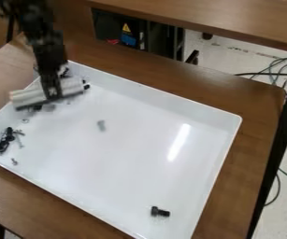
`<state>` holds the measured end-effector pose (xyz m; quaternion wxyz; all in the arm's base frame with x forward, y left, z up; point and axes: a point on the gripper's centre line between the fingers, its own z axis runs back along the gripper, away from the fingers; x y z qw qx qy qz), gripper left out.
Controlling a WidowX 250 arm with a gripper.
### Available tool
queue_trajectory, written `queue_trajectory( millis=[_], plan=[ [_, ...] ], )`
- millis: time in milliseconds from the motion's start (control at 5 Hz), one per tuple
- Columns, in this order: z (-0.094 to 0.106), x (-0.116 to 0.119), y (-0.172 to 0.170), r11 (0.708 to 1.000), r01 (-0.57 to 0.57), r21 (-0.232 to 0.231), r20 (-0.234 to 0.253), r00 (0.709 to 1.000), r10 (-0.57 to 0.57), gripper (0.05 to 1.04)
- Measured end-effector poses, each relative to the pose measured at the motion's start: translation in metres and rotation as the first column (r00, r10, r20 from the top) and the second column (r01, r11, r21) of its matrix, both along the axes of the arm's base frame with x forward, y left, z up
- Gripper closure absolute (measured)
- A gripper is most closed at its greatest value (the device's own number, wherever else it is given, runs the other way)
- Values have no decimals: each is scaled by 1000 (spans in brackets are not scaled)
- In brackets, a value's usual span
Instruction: Sweep into pile
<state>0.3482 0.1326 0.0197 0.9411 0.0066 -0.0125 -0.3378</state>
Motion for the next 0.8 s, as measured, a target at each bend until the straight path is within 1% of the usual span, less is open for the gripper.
queue_trajectory(
  millis=[200, 400, 600, 800],
  plan=[
    [30, -24, -17, 985, -171, -32, -34, 985, 170, 736],
    [29, -48, -34, 986, -158, -47, -68, 986, 154, 736],
    [0, -70, -49, 956, -280, -83, -86, 958, 273, 736],
    [-38, -78, -63, 943, -296, -149, -127, 952, 279, 736]
  ],
)
